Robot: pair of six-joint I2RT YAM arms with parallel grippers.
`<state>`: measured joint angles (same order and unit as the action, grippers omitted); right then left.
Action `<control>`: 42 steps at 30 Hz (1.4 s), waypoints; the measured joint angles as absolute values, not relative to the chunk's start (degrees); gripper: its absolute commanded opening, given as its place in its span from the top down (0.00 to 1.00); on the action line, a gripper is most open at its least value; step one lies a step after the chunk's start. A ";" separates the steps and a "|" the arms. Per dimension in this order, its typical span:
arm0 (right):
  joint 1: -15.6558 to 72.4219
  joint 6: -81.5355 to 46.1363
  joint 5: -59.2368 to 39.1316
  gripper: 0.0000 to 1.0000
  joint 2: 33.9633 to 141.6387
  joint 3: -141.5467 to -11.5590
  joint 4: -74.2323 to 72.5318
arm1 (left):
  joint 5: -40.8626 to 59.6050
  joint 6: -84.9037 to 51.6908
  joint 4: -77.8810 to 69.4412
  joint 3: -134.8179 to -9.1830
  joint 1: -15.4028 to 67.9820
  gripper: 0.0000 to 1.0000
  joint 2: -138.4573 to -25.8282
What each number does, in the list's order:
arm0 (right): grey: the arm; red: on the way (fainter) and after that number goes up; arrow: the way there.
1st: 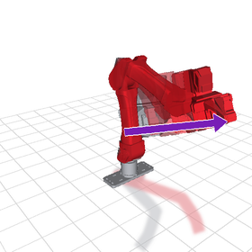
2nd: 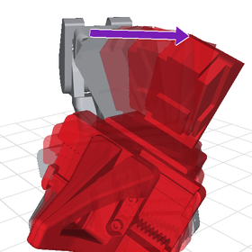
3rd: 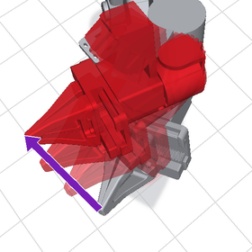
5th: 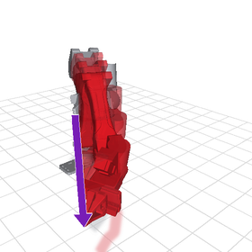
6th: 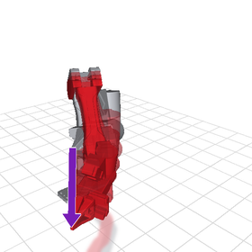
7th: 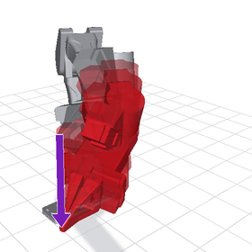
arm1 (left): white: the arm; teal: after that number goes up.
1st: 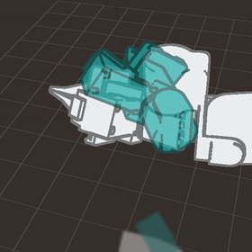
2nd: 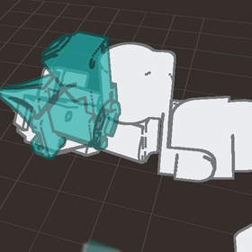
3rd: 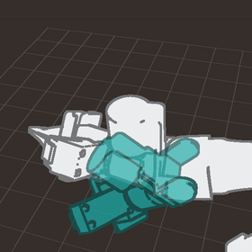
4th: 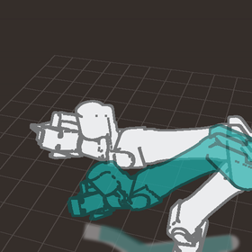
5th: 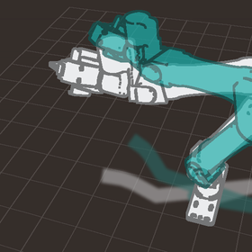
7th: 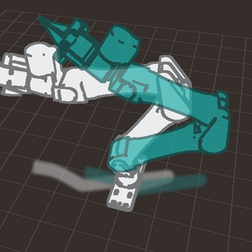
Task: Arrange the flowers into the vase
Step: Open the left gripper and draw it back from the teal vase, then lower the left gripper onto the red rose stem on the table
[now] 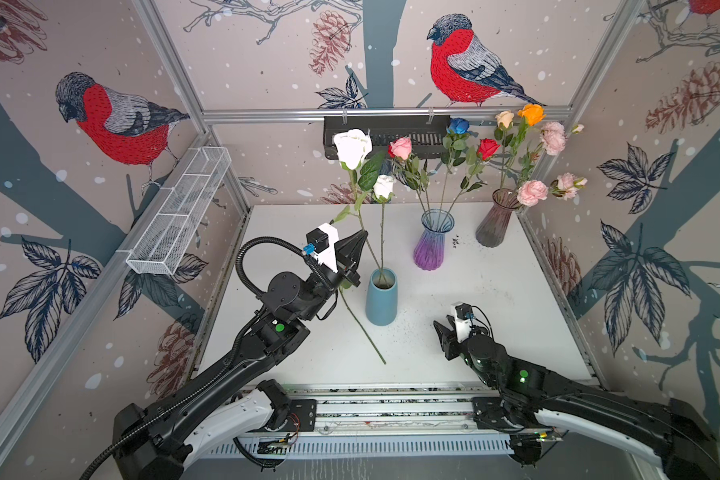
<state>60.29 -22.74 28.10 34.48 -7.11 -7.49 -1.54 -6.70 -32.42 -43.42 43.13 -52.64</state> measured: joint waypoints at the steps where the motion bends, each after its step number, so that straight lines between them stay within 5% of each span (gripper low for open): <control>1: 60.29 -22.74 28.10 0.53 34.46 -7.11 -7.49 | -1.58 -7.49 -32.71 -42.59 43.13 0.97 -52.86; 4: 60.31 -22.74 28.14 0.53 34.41 -7.11 -7.49 | -1.74 -9.39 -34.22 -40.03 43.13 0.30 -53.47; 6: 60.31 -22.74 28.27 0.53 34.41 -7.11 -7.49 | -2.13 -10.68 -34.41 -38.96 43.13 0.17 -53.63; 32: 60.84 -22.50 28.14 0.53 37.78 -7.55 -7.73 | -16.75 -22.52 -17.17 -23.59 42.94 0.20 -23.22; 37: 60.86 -22.06 26.17 0.53 38.33 -7.57 -7.86 | -17.04 -32.40 -12.97 -18.15 42.94 0.23 -23.18; 42: 60.95 -21.04 25.23 0.53 37.58 -7.57 -8.19 | -18.41 -38.39 -12.14 -13.41 42.94 0.37 -24.69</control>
<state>60.95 -21.04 25.23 37.58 -7.57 -8.19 -18.41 -38.39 -12.14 -13.41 42.94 -24.69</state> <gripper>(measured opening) 0.474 0.650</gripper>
